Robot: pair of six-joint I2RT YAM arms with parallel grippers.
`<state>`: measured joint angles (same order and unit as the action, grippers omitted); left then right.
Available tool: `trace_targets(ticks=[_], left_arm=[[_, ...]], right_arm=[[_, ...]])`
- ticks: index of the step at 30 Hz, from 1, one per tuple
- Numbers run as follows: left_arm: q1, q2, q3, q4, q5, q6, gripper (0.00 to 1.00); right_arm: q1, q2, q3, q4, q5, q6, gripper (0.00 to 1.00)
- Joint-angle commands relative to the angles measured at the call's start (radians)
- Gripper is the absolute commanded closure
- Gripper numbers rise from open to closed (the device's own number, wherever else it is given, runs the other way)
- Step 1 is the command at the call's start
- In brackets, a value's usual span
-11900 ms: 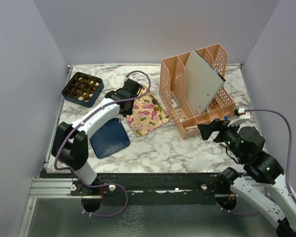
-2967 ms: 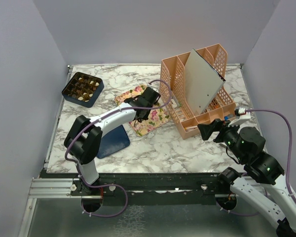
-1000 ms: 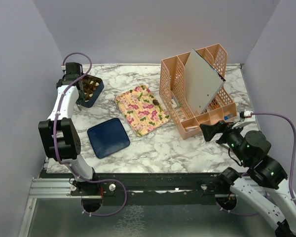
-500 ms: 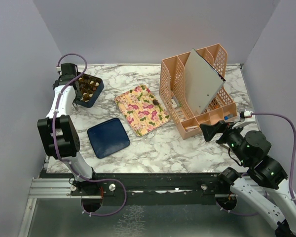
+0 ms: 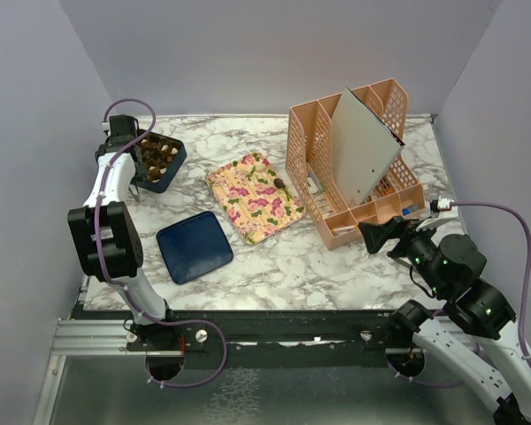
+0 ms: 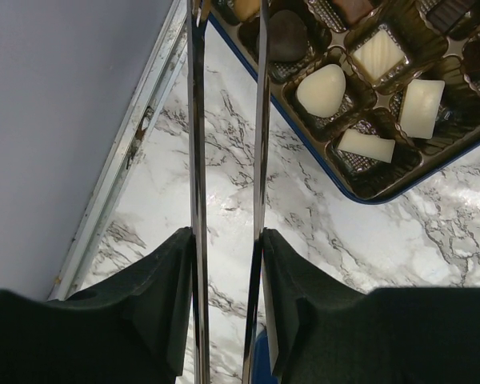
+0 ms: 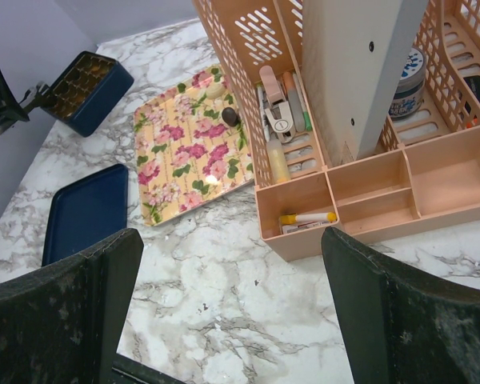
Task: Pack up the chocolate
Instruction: Place the fake chocolate in the packing box.
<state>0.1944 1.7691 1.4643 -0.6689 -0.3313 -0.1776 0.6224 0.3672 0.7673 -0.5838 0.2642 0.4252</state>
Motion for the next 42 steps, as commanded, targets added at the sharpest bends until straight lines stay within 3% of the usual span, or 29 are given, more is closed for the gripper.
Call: trace_targets(ticks=[1, 19, 42], left_arm=[[0.005, -0.010, 0.027, 0.015, -0.007, 0.008, 0.56], [0.004, -0.179, -0.024, 0.015, 0.123, -0.003, 0.58], [0.004, -0.589, -0.373, 0.029, 0.359, -0.141, 0.60]], right_arm=[[0.002, -0.007, -0.007, 0.013, -0.012, -0.011, 0.01], [0.002, 0.014, 0.008, -0.006, -0.018, -0.010, 0.01], [0.002, 0.107, 0.084, -0.037, -0.017, -0.020, 0.01]])
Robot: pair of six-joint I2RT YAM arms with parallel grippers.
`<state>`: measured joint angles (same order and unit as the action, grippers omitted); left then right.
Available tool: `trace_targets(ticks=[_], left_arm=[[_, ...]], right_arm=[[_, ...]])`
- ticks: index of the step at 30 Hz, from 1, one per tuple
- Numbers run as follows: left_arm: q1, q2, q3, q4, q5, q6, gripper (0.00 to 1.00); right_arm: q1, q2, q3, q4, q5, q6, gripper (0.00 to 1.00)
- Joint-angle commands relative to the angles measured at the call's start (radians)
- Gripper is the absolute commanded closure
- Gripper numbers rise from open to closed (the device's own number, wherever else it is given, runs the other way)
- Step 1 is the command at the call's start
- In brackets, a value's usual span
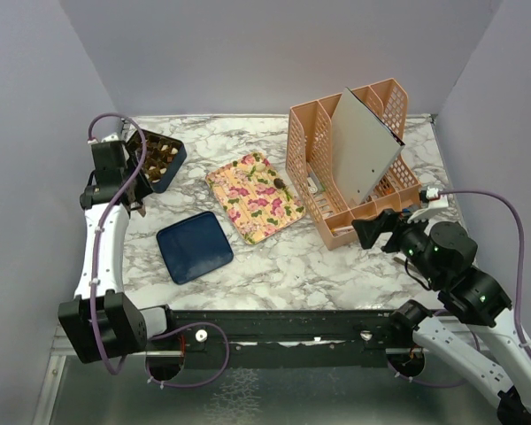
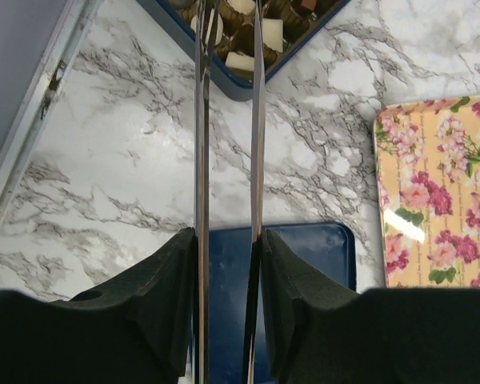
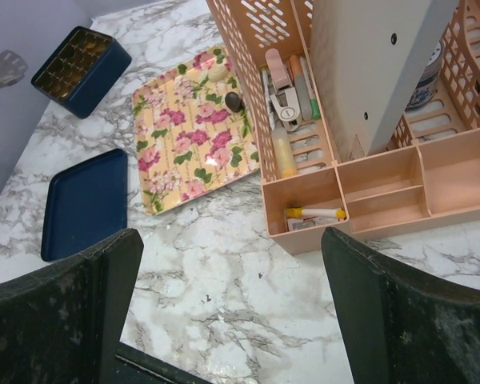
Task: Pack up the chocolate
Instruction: Place the fake chocolate in the packing box, then place the clamp at the center of the board.
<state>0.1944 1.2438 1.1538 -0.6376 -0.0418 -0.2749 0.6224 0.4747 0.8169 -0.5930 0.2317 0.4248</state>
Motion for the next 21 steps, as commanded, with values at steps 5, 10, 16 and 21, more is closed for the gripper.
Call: trace_targets(ticks=[5, 10, 16, 21], left_arm=[[0.004, -0.134, -0.141, -0.009, 0.073, -0.100, 0.60], [0.004, -0.193, -0.201, -0.002, -0.009, -0.117, 0.58], [0.004, -0.248, -0.287, 0.022, -0.128, -0.141, 0.59], [0.004, -0.233, -0.329, 0.018, -0.164, -0.188, 0.59]], right_arm=[[0.002, -0.001, 0.040, -0.035, 0.014, -0.016, 0.01], [0.002, 0.002, 0.049, -0.041, 0.015, -0.020, 0.01], [0.002, 0.006, 0.061, -0.054, 0.024, -0.023, 0.01], [0.002, 0.005, 0.053, -0.054, 0.031, -0.024, 0.01]])
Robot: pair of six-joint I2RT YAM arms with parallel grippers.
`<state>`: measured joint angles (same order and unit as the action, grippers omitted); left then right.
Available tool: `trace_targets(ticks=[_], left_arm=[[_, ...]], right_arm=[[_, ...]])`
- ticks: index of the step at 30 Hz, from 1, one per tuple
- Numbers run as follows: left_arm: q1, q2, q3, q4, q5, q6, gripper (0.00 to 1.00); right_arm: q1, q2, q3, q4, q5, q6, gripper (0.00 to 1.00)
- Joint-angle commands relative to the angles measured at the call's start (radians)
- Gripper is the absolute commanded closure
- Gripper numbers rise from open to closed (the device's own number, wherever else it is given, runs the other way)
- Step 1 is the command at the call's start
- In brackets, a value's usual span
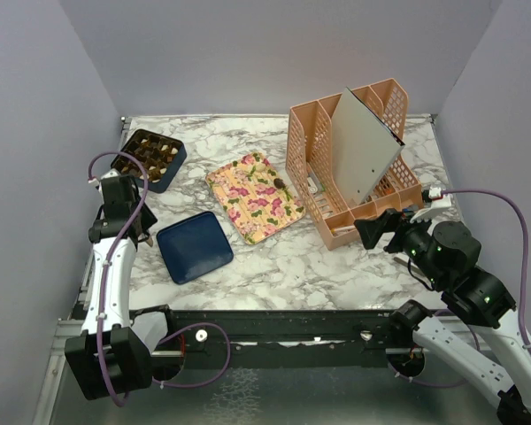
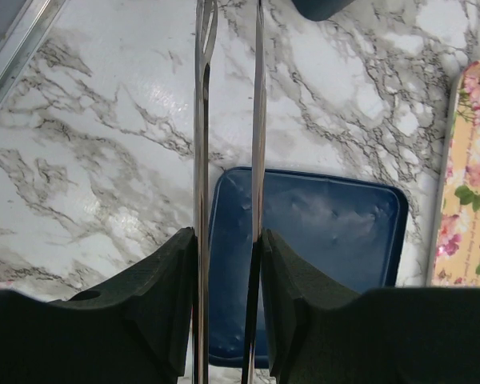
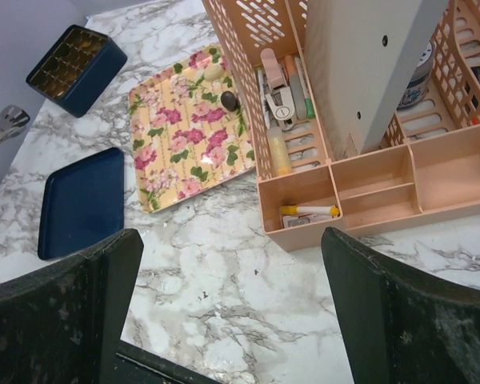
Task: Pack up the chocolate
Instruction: Place the clamp at the center of the board.
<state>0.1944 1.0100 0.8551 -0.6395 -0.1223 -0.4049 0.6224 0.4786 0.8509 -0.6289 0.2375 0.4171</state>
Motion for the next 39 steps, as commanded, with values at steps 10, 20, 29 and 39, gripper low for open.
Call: trace_targets(ticks=[10, 20, 29, 39], left_arm=[[0.011, 0.076, -0.062, 0.012, -0.124, -0.155, 0.59], [0.018, 0.128, -0.071, 0.002, -0.153, -0.166, 0.58], [0.021, 0.176, -0.061, -0.086, -0.217, -0.239, 0.57], [0.023, 0.214, -0.083, -0.133, -0.145, -0.360, 0.57]], right_arm=[[0.002, 0.000, 0.026, -0.026, 0.046, -0.035, 0.01], [0.002, -0.006, 0.013, -0.027, 0.059, -0.040, 0.01], [0.003, 0.004, 0.003, -0.011, 0.043, -0.037, 0.01], [0.002, 0.016, 0.006, -0.009, 0.037, -0.032, 0.01]])
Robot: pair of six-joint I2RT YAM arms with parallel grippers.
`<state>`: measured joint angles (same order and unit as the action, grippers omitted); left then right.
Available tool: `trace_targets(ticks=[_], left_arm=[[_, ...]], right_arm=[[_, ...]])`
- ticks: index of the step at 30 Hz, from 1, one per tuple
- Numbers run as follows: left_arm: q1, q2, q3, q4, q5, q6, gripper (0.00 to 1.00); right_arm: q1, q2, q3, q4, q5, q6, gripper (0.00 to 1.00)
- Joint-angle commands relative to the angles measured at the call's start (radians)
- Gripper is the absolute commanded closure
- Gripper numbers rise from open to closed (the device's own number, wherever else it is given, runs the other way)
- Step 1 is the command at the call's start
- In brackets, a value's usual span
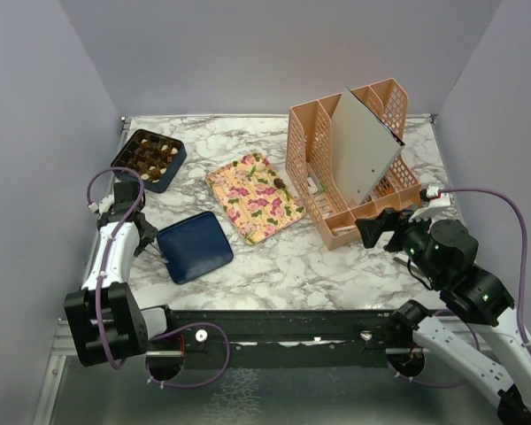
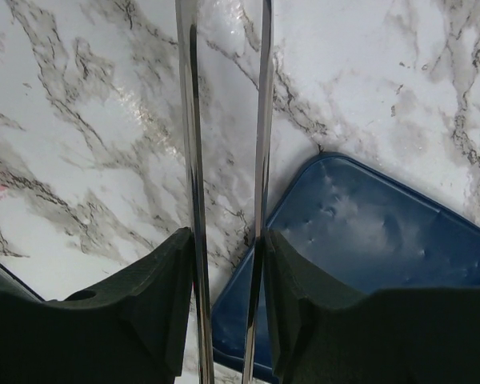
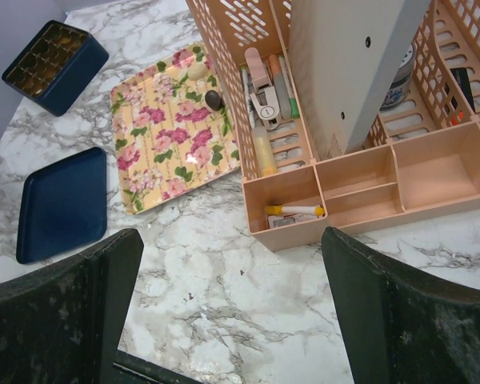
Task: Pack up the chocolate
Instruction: Place the clamp at the center of the board.
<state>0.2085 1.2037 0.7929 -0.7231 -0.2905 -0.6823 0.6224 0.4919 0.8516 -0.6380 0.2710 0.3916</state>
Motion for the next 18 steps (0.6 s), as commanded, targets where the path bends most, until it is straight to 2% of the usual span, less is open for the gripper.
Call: trace_targets(ticks=[1, 18], left_arm=[[0.009, 0.027, -0.022, -0.059, 0.023, -0.099, 0.57], [0.015, 0.032, -0.032, -0.173, -0.105, -0.227, 0.57]], right_arm=[[0.002, 0.002, 0.005, 0.000, 0.004, -0.007, 0.01], [0.002, 0.001, 0.002, -0.005, 0.002, -0.002, 0.01]])
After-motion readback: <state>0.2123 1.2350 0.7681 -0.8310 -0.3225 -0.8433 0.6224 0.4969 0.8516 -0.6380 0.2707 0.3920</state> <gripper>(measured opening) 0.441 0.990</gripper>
